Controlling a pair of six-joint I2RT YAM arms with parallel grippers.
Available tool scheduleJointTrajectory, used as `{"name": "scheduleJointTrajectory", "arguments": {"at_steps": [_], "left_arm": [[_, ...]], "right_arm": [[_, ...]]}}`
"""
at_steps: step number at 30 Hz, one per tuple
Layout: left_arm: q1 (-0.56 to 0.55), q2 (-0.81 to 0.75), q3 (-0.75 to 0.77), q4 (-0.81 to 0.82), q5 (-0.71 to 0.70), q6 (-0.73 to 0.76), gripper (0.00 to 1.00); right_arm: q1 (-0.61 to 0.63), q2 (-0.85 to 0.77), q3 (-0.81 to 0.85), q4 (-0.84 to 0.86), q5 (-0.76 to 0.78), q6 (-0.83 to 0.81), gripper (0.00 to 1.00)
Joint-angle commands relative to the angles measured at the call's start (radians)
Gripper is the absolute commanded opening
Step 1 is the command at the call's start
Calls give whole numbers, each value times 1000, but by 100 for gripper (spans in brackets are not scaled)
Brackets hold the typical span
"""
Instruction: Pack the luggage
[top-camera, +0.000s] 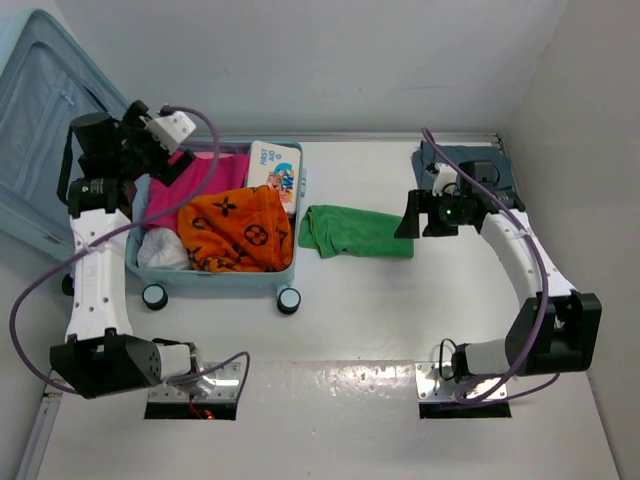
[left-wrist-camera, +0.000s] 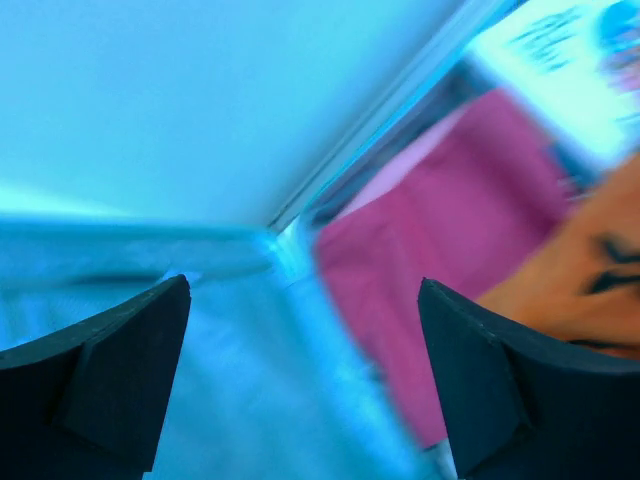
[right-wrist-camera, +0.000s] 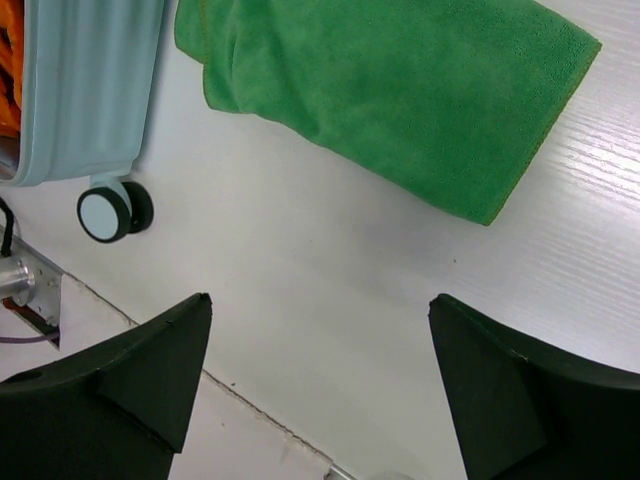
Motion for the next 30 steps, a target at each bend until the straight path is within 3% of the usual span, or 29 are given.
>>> {"name": "scheduleJointTrajectory", "arguments": {"at_steps": [1,2,5,9,13,16,21,24,25,30], "left_arm": [[-60,-28,-60,-71,76,-24,93],[-96,-28,-60,-94,134,-24,87],[-211,-38,-69,-139,182,-100,83],[-600,21,-65,-118,42,-224,92],[-822,226,40,-107,-67,-312,95],[-902,462,206,-116,-118,-422,93],[-939,766,463,-116,-175,-747,91],[-1006,898,571,-105,-352,-974,92],[-1043,929,623,-118,-480,-1014,92],[-1065,1035,624,-156,-552,-1241,92]], "right_arm": [[5,-42,-14,-2,3,-28,88],[6,-52,-18,-3,4,-37,88],[-3,-71,-38,-3,27,-43,88],[-72,-104,-90,14,66,15,88],[-156,-121,-150,29,92,69,91],[-253,-129,-158,40,92,110,91],[-383,-152,-146,28,92,126,92],[-425,-164,-144,17,78,107,92],[-442,-169,-142,6,74,101,92],[-468,-186,-142,-14,61,67,92]]}}
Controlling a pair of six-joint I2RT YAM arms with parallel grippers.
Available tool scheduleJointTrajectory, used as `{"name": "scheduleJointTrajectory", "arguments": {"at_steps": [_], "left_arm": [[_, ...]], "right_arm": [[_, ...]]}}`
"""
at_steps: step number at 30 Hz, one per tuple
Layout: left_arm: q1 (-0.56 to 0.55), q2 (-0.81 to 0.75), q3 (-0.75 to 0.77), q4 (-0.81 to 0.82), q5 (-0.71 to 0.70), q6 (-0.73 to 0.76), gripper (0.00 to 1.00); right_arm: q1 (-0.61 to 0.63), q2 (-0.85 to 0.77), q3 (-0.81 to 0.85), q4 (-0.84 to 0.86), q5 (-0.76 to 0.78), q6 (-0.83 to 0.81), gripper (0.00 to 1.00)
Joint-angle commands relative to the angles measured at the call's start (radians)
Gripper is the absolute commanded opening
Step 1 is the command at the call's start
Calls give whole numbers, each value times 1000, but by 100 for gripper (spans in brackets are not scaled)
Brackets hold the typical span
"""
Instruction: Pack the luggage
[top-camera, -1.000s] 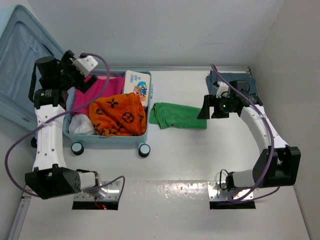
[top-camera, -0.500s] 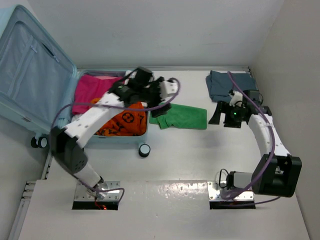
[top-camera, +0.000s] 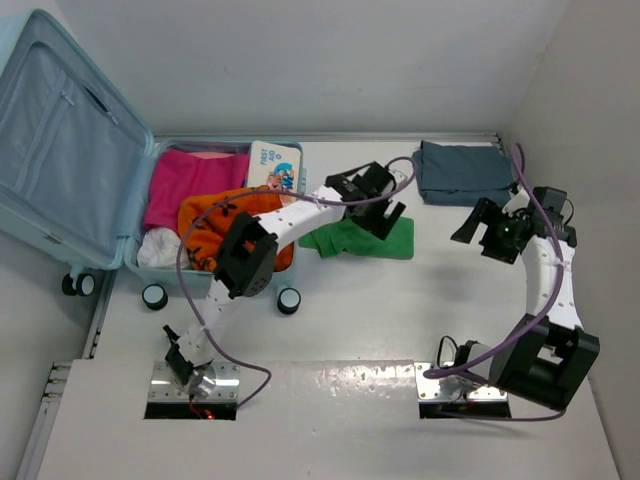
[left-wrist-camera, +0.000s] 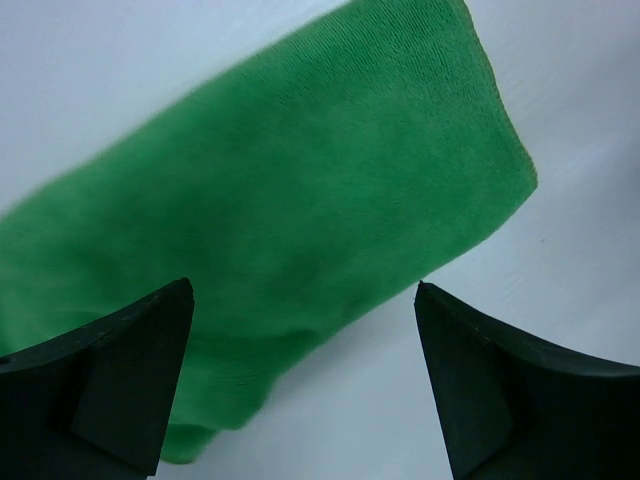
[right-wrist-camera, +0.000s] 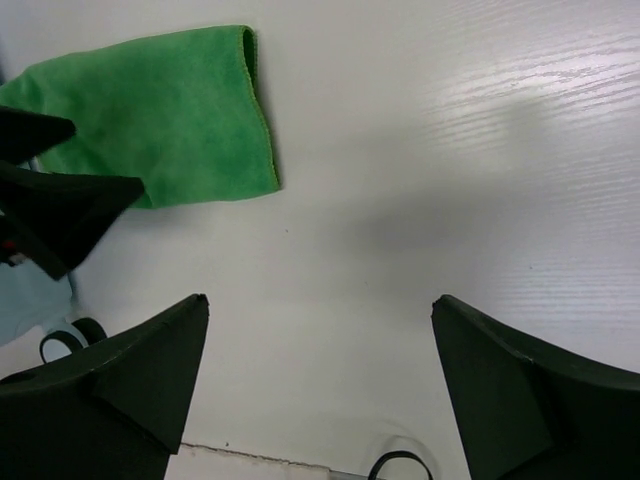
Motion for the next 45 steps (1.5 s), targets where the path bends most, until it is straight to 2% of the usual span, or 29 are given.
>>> {"name": "scheduleJointTrajectory", "arguments": {"at_steps": [1,10,13,15,16,17,19,21,23,24,27,29,30,32,33,37,38,41,42,45], "left_arm": [[-20,6,19,-24,-104,-247,93],[-28,127,-69,-24,-205,-290,92],[6,171,-58,-24,-193,-290,92],[18,193,-58,-24,-138,-290,87],[32,202,-70,-4,-121,-290,80],[46,211,-81,8,-43,-264,63],[46,211,-93,31,13,-253,42],[55,182,-77,32,98,-196,15],[55,111,-49,32,145,-150,3],[46,77,-17,32,181,-138,0],[75,-104,6,41,281,-124,0],[107,-213,-44,64,321,-136,0],[142,-314,-105,64,330,-126,0],[194,-415,-190,64,349,-86,0],[251,-515,-284,64,349,-75,0],[406,-702,-477,-29,312,-23,0],[469,-733,-554,-45,301,12,0],[567,-859,-684,-80,260,92,0],[637,-888,-762,-94,249,112,0],[757,-982,-854,-126,238,195,0]], "right_arm": [[-20,-35,14,-12,-20,-24,92],[-37,-19,43,-27,-31,-42,93],[-36,-20,60,-33,-38,-48,93],[-36,-19,68,-39,-45,-47,93],[-37,-19,73,-44,-51,-48,92],[-37,-17,76,-54,-58,-50,92],[-39,-20,82,-62,-71,-58,90],[-36,-26,88,-67,-74,-65,89],[-36,-34,83,-62,-81,-65,89],[-33,-39,82,-59,-83,-65,89],[-20,-42,73,-53,-97,-53,89],[-5,-42,70,-53,-106,-50,89],[15,-46,68,-47,-111,-47,89],[32,-48,60,-32,-117,-36,88],[55,-51,56,-25,-118,-25,88],[104,-52,53,-7,-108,-28,88],[125,-49,57,-8,-103,-28,88],[157,-39,66,-10,-97,-28,88],[171,-32,68,-7,-94,-25,88],[222,-16,76,7,-74,-24,88]]}}
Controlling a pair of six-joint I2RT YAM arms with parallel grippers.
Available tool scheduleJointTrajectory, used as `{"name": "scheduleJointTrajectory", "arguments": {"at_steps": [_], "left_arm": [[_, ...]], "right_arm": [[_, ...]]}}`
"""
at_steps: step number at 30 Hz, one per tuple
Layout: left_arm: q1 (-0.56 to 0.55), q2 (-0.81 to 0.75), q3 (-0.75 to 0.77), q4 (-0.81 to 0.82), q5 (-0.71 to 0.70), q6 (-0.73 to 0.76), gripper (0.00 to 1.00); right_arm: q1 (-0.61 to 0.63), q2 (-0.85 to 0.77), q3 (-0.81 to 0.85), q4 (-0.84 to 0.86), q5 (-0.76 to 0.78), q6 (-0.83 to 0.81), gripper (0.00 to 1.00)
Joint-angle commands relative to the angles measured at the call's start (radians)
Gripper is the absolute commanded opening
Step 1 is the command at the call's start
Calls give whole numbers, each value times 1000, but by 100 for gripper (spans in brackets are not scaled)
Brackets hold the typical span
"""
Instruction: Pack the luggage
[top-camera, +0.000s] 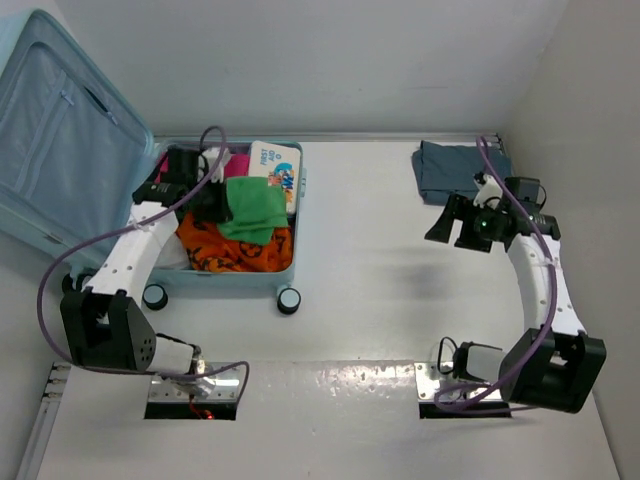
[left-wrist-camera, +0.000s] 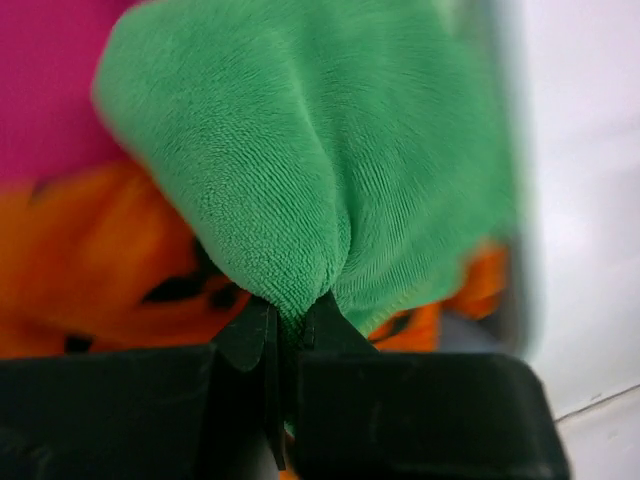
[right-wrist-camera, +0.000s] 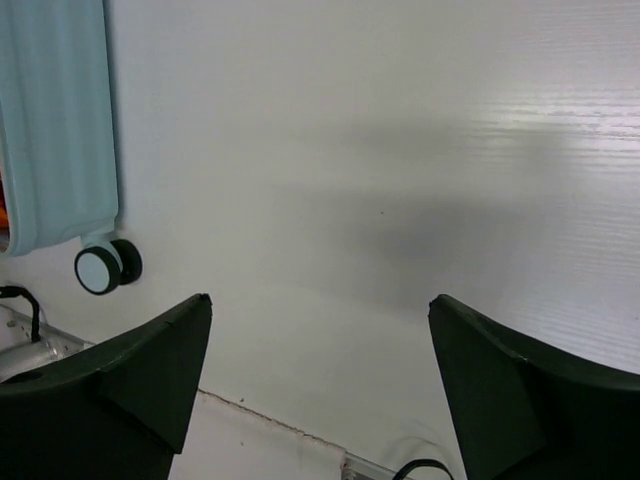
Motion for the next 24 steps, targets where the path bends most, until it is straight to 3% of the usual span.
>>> {"name": "scheduleJointTrajectory", "arguments": {"at_steps": [1,6,9,10,12,13,16,20,24], "left_arm": [[100,-77,-127,-96,-62,130,0],[296,-28,-205,-96,-217,174,0],[381,73,-189,-85,-236,197,0],[434,119,-158,-85,-195,206,14],[497,150,-112,-106,-104,246,32],[506,150,-65,-117,-19,246,50],[488,123,26,-127,85,256,72],[406,45,152,-127,164,256,85],[274,4,206,-127,192,222,85]], "right_arm": [[49,16,35,49,13,13,88],[129,54,52,72,36,27,88],[163,64,60,92,56,21,90],[182,68,61,110,93,15,90],[212,84,74,132,124,6,91],[222,94,98,138,181,-8,92],[255,142,150,196,271,-15,94],[273,243,256,274,398,-25,95],[258,399,411,293,417,15,95]]}}
